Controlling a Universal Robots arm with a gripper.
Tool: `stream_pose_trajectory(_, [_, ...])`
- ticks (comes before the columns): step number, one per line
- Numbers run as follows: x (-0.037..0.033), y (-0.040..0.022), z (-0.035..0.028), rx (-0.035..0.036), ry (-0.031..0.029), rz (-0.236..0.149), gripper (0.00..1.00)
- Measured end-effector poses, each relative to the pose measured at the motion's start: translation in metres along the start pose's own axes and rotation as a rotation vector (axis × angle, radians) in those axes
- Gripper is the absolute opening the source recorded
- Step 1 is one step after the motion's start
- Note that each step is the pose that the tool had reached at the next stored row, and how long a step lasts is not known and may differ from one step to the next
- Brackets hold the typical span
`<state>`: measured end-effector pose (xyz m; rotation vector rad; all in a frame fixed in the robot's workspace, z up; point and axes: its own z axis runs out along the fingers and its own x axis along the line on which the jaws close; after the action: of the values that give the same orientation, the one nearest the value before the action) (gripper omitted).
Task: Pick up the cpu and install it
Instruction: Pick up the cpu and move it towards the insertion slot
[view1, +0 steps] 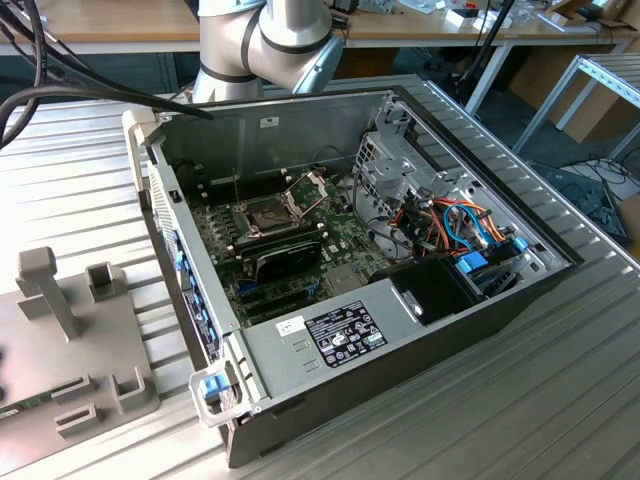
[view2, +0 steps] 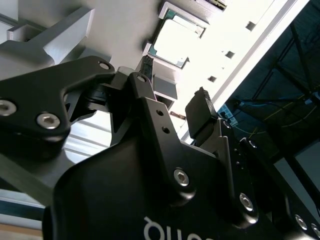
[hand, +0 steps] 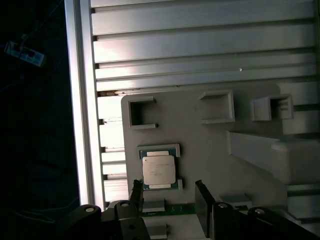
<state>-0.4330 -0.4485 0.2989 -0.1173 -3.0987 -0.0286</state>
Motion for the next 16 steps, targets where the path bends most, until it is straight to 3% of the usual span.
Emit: stream_pose_trajectory(16, [-0.0006,-0.0002,0.0145,0.0000,0.0000,0.000,0.54])
